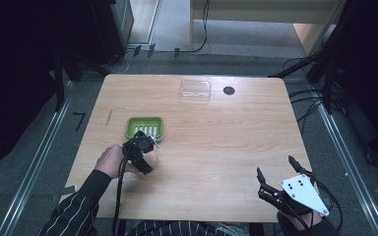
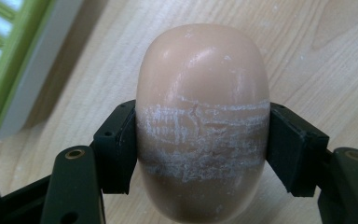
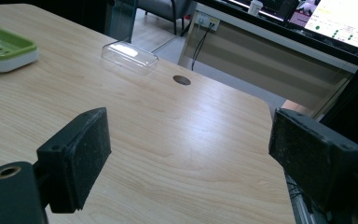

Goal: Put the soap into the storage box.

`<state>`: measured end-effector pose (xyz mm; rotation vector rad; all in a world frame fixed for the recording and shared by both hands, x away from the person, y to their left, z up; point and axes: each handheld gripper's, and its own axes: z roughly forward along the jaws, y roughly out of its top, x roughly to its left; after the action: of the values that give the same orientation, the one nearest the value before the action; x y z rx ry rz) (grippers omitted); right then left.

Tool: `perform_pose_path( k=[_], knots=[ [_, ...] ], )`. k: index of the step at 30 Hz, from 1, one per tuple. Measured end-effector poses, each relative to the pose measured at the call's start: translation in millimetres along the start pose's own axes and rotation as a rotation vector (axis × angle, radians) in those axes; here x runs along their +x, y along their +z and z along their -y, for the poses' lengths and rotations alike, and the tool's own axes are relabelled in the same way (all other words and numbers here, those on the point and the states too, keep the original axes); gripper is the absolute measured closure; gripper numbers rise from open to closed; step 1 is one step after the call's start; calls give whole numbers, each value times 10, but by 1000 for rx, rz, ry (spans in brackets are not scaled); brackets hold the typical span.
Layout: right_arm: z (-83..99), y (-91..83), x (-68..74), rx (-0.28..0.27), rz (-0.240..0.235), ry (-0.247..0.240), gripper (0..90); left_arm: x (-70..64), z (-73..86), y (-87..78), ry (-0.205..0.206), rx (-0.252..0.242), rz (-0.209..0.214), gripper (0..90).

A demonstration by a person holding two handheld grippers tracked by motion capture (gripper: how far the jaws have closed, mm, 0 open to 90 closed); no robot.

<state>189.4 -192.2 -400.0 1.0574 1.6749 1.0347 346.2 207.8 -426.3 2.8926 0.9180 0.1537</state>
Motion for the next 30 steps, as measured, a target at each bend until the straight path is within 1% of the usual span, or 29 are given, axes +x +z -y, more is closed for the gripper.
perform_pose_path(
  k=[3, 4, 5, 6, 12, 21, 24, 25, 27, 28, 30],
  knots=[
    [-1, -1, 1, 1, 0, 0, 134, 28, -5, -20, 7, 1, -13, 336],
    [-1, -1, 1, 0, 0, 0, 134, 36, -6, -14, 1, -3, -10, 335],
    [-1, -1, 0, 1, 0, 0, 135, 44, -11, -17, 5, -3, -8, 335],
    [-1, 0, 0, 0, 1, -3, 134, 53, -20, -27, 9, 0, -8, 335],
    [0, -1, 1, 3, 0, 2, 134, 106, -66, -78, 6, -19, -13, 335],
    [-1, 0, 0, 1, -1, -1, 135, 162, -118, -110, 23, -20, -7, 335],
    [0, 0, 2, 3, -1, 2, 134, 185, -130, -132, 21, -25, -7, 335],
    [-1, 1, -2, 0, -1, -3, 134, 191, -133, -137, 22, -23, -9, 335],
    [0, 0, 0, 3, 0, 2, 134, 201, -136, -140, 25, -23, -16, 335],
    [0, 0, 0, 2, 0, 3, 134, 207, -137, -136, 30, -19, -10, 335],
    [0, 0, 1, 3, -1, 2, 134, 220, -138, -135, 35, -18, -9, 335]
  ],
)
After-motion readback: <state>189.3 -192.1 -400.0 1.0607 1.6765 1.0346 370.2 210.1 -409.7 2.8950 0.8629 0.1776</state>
